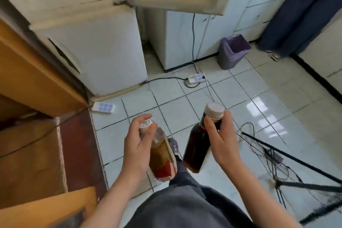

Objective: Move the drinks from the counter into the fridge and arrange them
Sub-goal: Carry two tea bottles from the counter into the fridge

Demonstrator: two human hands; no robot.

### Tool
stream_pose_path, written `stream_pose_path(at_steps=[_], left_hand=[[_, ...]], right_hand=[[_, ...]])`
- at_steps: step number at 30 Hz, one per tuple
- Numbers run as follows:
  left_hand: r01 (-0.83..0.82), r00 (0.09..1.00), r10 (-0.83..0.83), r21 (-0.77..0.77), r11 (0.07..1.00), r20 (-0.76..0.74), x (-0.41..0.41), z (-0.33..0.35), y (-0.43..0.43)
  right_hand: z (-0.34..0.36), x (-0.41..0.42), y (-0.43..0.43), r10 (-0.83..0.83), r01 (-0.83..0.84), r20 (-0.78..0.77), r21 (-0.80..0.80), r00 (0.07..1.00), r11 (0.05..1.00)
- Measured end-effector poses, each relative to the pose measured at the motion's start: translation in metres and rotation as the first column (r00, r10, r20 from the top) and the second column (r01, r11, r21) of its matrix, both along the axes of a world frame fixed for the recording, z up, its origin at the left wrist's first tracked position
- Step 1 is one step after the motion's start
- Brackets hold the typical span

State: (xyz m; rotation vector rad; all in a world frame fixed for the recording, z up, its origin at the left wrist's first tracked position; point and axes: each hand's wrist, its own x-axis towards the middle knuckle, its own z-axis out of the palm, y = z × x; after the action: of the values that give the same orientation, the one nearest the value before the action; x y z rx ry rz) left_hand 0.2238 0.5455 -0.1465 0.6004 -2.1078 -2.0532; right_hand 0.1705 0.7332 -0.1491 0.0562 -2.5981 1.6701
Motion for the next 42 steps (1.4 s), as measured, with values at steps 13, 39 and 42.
stream_pose_path(at_steps=[13,39,42], left_hand=[[-0.559,0.828,0.558,-0.176,0.810,-0.062,-0.149,0.028,-0.123],[-0.309,0.930,0.234,-0.254,0.917,-0.284,-0.418,0.066,-0.479],[-0.318,0.900,0.217,-0.228,0.920,-0.379,-0.443,0.088,-0.510]], right_hand=[[0.038,-0.237,-0.160,0.465,-0.469,-0.056,-0.090,0.883,0.879],[0.089,-0.475,-0.499,0.420,-0.441,-0.175,-0.108,0.891,0.891],[0.110,-0.495,-0.529,0.437,-0.471,-0.234,-0.117,0.869,0.874]])
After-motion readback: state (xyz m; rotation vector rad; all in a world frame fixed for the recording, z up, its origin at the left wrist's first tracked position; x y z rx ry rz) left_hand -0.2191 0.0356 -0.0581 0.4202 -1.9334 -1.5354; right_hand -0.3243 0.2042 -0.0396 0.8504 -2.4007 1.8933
